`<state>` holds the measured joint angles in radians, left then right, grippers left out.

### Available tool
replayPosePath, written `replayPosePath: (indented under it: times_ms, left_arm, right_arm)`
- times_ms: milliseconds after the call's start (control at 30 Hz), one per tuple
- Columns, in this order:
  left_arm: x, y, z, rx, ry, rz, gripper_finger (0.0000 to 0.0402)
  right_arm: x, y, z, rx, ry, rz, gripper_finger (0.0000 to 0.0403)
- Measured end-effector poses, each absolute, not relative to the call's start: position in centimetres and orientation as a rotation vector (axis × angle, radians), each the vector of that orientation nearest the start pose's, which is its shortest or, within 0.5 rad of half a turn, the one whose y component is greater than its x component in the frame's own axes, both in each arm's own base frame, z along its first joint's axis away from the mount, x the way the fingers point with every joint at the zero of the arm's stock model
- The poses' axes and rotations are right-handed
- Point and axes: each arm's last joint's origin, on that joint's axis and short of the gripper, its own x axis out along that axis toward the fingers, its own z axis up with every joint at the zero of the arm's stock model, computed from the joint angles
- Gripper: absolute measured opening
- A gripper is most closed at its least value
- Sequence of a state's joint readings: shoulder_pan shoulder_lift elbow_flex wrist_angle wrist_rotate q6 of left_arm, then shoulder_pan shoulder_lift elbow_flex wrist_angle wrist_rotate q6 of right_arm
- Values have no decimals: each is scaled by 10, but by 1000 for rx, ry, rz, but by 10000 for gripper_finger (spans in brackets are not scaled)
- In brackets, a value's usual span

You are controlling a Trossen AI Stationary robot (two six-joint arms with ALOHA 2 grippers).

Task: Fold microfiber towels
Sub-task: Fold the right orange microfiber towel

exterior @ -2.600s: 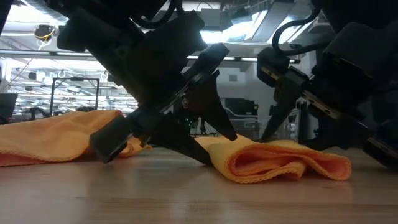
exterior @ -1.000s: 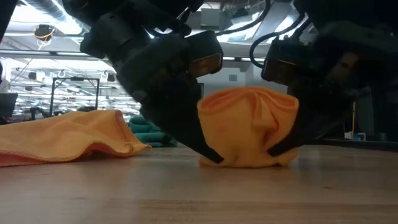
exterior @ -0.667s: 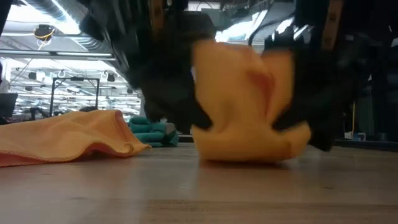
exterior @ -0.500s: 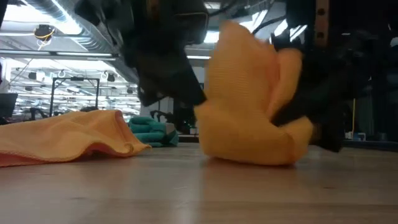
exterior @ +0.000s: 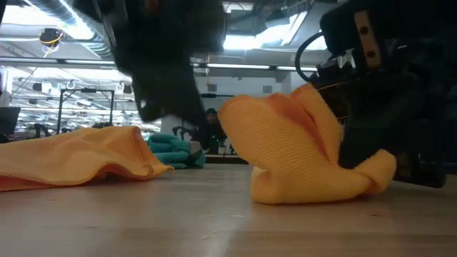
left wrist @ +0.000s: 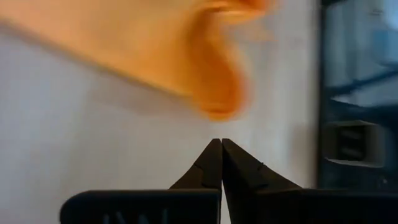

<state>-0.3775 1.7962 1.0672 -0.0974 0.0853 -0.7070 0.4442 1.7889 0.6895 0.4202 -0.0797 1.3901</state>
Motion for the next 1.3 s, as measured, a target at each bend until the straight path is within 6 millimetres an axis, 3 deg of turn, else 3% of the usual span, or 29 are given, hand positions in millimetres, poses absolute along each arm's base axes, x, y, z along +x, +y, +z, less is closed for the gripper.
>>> replayPosePath:
  times_ms: [133, 233, 500, 800, 933, 1033, 1300]
  left_arm:
    - [334, -155, 187, -479, 886, -306, 0]
    - [332, -163, 190, -400, 838, -338, 0]
    - [362, -145, 161, -337, 729, -285, 0]
    - [379, -120, 131, -250, 740, -104, 0]
    - [390, -114, 128, -212, 720, -80, 0]
    - [394, -111, 112, -229, 762, -78, 0]
    - [398, -111, 92, -311, 805, -79, 0]
  right_arm:
    - [286, 137, 110, 1171, 861, -82, 4]
    - [287, 135, 110, 1172, 850, -89, 4]
    - [289, 132, 111, 1175, 821, -100, 5]
    - [291, 132, 112, 1178, 794, -97, 5]
    - [291, 132, 112, 1169, 781, -110, 5]
    - [291, 132, 112, 1129, 779, -94, 8]
    - [291, 129, 111, 1024, 802, -60, 83]
